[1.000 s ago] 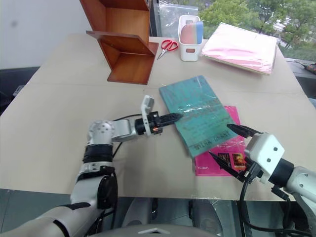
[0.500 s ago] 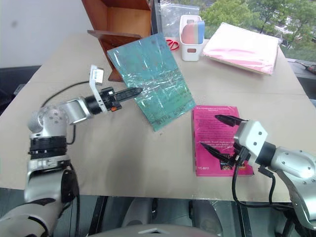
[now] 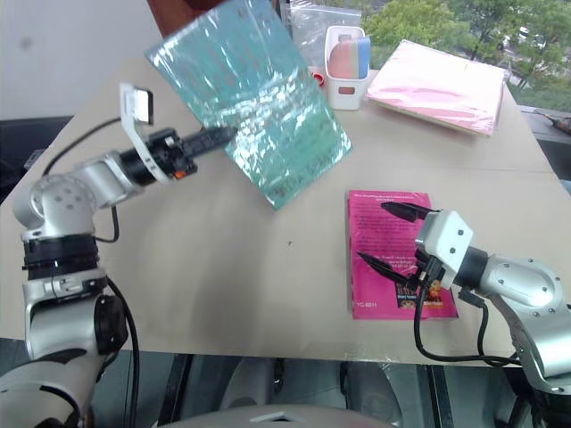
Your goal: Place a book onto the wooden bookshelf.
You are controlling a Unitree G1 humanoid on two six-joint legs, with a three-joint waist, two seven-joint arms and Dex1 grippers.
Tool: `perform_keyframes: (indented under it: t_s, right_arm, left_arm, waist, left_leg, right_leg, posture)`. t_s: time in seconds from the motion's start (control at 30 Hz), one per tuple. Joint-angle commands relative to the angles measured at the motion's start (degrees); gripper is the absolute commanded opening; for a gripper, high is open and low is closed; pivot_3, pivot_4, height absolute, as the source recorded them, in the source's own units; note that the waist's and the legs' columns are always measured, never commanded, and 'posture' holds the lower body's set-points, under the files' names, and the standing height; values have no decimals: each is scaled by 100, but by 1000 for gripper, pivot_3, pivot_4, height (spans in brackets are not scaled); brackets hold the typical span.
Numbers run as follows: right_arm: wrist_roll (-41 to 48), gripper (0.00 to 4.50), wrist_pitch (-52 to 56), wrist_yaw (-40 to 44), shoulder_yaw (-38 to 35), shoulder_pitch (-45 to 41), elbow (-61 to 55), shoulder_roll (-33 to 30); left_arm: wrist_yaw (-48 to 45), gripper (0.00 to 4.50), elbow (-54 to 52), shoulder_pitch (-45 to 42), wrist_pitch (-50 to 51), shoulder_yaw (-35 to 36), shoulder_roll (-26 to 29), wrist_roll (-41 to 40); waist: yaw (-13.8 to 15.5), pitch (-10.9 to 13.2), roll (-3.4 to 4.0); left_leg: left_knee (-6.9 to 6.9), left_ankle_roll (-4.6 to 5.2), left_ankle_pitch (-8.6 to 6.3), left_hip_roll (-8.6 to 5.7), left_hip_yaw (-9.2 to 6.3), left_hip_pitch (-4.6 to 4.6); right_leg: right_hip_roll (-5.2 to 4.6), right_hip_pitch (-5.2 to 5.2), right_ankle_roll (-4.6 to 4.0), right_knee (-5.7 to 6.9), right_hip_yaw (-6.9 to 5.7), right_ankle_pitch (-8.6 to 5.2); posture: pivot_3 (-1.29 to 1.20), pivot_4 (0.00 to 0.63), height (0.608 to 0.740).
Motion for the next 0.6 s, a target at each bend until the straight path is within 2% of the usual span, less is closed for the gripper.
perform_keyframes:
  t_s: [0.03,0.1,0.2,0.27,0.4,0.5,0.6]
  right_arm:
    - [84,4500,-127,77,-149,-63,-49,-48]
    - [31,4500,-190,107,-158,-67,41,-70]
    - [49,4500,-225,38,-160,-177,120,-5]
    - [2,4500,-210,-44,-89,-278,140,40]
    - [46,4500,-111,-90,28,-393,89,108]
    - [-5,4500,-138,-70,84,-425,154,126]
    - [0,4500,-147,-46,123,-524,204,127]
  left_arm:
    - [-387,98,-804,-413,-884,-672,285,630]
    - [-654,98,-1223,-445,-2155,-1415,486,1667]
    - [-455,98,-1416,-643,-3778,-2161,617,3119]
    - [-602,98,-1310,-988,-4315,-2227,517,3308]
    - [-671,98,-734,-1813,-5630,-2499,616,4212]
    - [-820,98,127,-2872,-6229,-2651,566,4633]
    - [-1013,98,896,-3443,-6695,-2764,573,4887]
  waist:
    - [16,0,0]
    - [23,-2,3]
    - [48,-1,5]
    - [52,2,5]
    - [80,3,5]
    - [115,8,0]
    - [135,7,4]
  left_leg:
    - [-12,-8,5,-1,1,-2]
    - [-30,-12,8,0,-15,-9]
    - [-26,-17,12,1,-10,-20]
    - [-13,-37,24,0,0,-30]
    - [12,-46,29,-3,-3,-53]
    - [21,-47,31,-5,-4,-51]
    - [28,-45,31,-7,-6,-53]
  right_leg:
    - [6,1,-11,0,-15,-6]
    - [18,4,-40,3,-31,-21]
    - [22,5,-48,-2,-27,-27]
    - [16,4,-44,-4,-22,-29]
    - [13,-12,-29,11,-25,-23]
    - [12,-11,-23,23,-26,-20]
    - [12,-13,-9,25,-25,-12]
  posture:
    - [0,150,740]
    - [0,150,740]
    - [0,150,740]
    - [0,150,740]
    - [0,150,740]
    - [0,150,740]
    - [0,150,740]
